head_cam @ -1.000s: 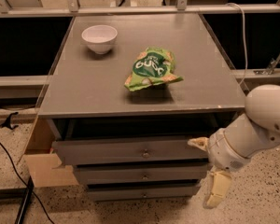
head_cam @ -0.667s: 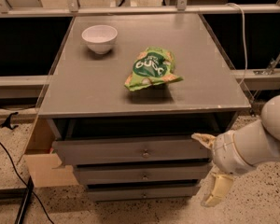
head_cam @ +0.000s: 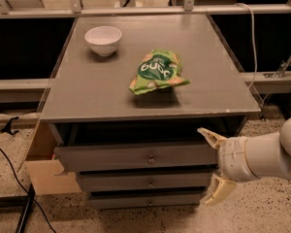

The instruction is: Open top drawer

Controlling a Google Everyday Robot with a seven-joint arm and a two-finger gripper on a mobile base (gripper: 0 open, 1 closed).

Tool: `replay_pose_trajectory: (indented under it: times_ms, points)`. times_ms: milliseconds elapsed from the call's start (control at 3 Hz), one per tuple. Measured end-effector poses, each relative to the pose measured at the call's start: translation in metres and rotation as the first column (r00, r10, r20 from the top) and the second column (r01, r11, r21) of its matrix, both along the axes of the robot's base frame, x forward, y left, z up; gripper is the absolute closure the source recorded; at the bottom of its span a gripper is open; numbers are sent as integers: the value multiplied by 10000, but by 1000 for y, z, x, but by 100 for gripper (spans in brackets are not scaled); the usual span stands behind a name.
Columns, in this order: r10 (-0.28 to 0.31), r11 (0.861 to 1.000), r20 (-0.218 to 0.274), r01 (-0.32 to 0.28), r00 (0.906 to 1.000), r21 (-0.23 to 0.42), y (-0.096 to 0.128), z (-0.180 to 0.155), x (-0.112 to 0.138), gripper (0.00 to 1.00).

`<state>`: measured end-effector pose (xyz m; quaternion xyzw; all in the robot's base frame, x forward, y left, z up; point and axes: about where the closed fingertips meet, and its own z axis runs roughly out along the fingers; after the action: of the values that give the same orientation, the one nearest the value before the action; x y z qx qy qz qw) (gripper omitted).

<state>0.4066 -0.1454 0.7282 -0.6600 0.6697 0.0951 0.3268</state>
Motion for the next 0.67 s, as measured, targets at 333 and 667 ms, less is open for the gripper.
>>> replay_pose_trajectory:
  times_ms: [333, 667]
  points:
    - [129, 9998, 456, -135, 9989, 139, 8, -7, 13, 0]
    - [240, 9996, 578, -248, 9980, 130, 13, -19, 25, 0]
